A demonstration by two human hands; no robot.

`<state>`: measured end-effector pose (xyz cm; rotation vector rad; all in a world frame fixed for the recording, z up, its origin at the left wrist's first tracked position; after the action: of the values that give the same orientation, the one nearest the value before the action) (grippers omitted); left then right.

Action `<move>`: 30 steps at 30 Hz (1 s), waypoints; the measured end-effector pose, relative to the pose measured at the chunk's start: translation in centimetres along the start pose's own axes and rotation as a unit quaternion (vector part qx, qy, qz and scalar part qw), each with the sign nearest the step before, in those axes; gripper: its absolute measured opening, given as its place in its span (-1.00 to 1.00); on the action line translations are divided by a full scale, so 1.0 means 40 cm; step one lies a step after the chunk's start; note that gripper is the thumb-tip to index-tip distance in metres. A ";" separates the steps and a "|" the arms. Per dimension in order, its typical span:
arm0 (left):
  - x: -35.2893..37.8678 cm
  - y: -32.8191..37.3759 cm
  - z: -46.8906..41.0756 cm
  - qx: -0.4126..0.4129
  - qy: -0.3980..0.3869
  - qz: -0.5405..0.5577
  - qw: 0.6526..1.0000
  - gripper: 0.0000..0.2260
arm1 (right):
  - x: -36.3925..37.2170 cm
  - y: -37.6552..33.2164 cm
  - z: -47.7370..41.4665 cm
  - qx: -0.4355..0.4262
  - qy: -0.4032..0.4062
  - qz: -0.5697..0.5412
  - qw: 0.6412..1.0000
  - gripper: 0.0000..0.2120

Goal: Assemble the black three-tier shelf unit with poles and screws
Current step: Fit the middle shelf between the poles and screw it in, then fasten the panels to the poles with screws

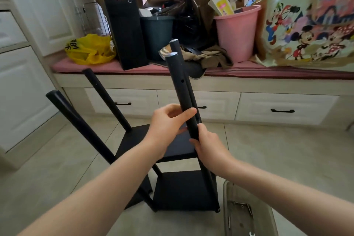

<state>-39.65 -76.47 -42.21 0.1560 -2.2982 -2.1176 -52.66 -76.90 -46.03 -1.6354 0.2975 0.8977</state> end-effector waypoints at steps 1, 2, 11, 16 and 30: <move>-0.013 -0.018 0.004 -0.003 -0.017 -0.047 0.999 -0.77 | -0.001 0.005 0.001 0.006 -0.001 0.002 1.000 -0.92; -0.029 -0.042 0.010 -0.008 -0.032 -0.119 0.992 -0.67 | -0.003 0.009 0.001 0.008 0.001 0.010 1.000 -0.91; -0.073 -0.314 0.068 -0.125 -0.229 -0.614 0.745 -0.17 | -0.035 0.091 0.015 0.039 0.000 -0.006 0.999 -0.87; -0.028 -0.312 0.076 -0.076 -0.201 -0.687 0.694 0.05 | -0.061 0.147 0.029 0.044 0.037 -0.003 0.998 -0.93; 0.091 -0.363 0.031 -0.005 -0.196 -0.739 0.645 0.04 | -0.129 0.298 0.043 0.107 0.085 0.000 0.991 -0.81</move>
<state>-42.44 -76.70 -56.95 2.6062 -2.5595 -2.6780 -64.30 -80.05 -51.14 -1.5132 0.4950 0.7002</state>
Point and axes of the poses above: each hand's wrist, its own z-axis away from the middle knuckle, its own x-axis out of the palm, y = z × x, the point moved 6 cm from there along -z, towards the middle knuckle, and after that the axes turned 4 degrees about -y, right-handed, at the moved point
